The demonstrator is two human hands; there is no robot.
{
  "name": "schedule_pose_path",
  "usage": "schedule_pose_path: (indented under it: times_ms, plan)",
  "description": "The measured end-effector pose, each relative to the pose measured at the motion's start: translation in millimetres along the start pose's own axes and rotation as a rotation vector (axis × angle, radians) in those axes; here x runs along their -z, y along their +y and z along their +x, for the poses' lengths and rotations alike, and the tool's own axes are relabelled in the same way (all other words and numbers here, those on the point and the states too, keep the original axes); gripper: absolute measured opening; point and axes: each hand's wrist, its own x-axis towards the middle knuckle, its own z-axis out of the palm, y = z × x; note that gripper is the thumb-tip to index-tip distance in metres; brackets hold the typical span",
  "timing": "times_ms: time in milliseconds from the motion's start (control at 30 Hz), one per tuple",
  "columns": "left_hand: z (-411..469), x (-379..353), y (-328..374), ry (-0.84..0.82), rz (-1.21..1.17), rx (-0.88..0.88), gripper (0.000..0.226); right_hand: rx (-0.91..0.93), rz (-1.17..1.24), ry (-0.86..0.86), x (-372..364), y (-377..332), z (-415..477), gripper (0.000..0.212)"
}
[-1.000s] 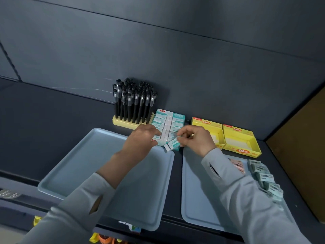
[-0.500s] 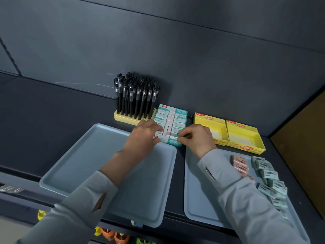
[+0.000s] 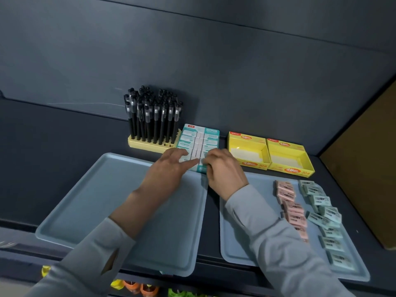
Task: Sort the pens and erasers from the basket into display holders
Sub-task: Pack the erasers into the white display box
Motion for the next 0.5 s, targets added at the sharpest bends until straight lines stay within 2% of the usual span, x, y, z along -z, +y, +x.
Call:
schedule_pose_path:
  times_ms: [67, 133, 200, 300, 433, 500]
  plan:
    - [-2.1, -0.4, 0.4, -0.015, 0.02, -0.015, 0.07, -0.036, 0.007, -0.01, -4.8, 4.7, -3.6, 0.027]
    - [-4.4, -1.4, 2.4, -0.012, 0.046, -0.033, 0.074, -0.071, 0.008, -0.095, -14.0, 6.9, -9.8, 0.048]
    - [-3.9, -3.5, 2.9, 0.015, 0.087, -0.074, 0.072, -0.083, 0.002, -0.174, -19.2, 6.7, -14.6, 0.06]
    - [-4.6, -9.3, -0.7, 0.015, 0.209, -0.17, 0.054, -0.101, -0.045, -0.316, -17.2, 6.6, -13.8, 0.065]
    - [-10.3, -16.9, -8.0, -0.102, 0.288, -0.205, 0.06, -0.141, -0.071, -0.405, -2.6, 0.8, -10.2, 0.066]
    - [-7.9, -13.1, -5.6, -0.124, 0.271, -0.168, 0.051, -0.176, 0.012, -0.389, 16.0, 3.8, -16.3, 0.066]
